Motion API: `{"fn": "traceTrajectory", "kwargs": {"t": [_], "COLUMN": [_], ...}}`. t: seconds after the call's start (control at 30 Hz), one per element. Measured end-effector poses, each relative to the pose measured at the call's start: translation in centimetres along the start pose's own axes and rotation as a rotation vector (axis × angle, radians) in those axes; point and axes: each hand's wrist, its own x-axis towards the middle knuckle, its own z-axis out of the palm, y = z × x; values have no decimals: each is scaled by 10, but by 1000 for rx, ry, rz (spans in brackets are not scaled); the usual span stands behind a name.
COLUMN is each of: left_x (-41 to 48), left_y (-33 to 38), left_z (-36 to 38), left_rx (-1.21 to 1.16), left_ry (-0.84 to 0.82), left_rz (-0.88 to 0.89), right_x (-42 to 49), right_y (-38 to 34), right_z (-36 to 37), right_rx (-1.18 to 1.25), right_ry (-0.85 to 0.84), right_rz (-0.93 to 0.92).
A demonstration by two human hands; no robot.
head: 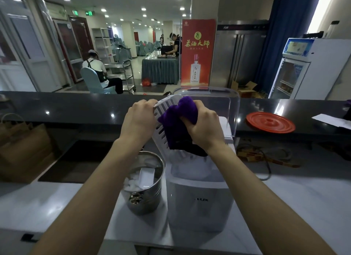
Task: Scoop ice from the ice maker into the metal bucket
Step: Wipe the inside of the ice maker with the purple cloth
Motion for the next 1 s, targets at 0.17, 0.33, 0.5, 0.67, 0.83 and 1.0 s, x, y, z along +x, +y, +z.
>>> {"fn": "traceTrajectory", "kwargs": {"t": [0.17,0.33,0.5,0.67,0.83,1.0], "left_x": [-3,2,6,2,-13,-26], "left_y": [-22,-59,-100,-137,-164,-174], "left_z": [-12,-23,-21,-7,13,23], "left_rx": [-8,-24,-38,-88,-155,-211], "left_ry": [-4,51,62,60,24,32], "left_rz": [-34,-16,10,44,36,77], "right_x": [5,17,22,12,-1,-13], "right_y": [-18,-43,-60,-70,-71,-70], "right_z": [19,46,82,119,144,154], "right_rx": [-1,-27,-56,-12,-43,-61], "right_ry": [-9,16,24,3,-7,28], "right_rz": [-17,-57,-18,49,80,37]}}
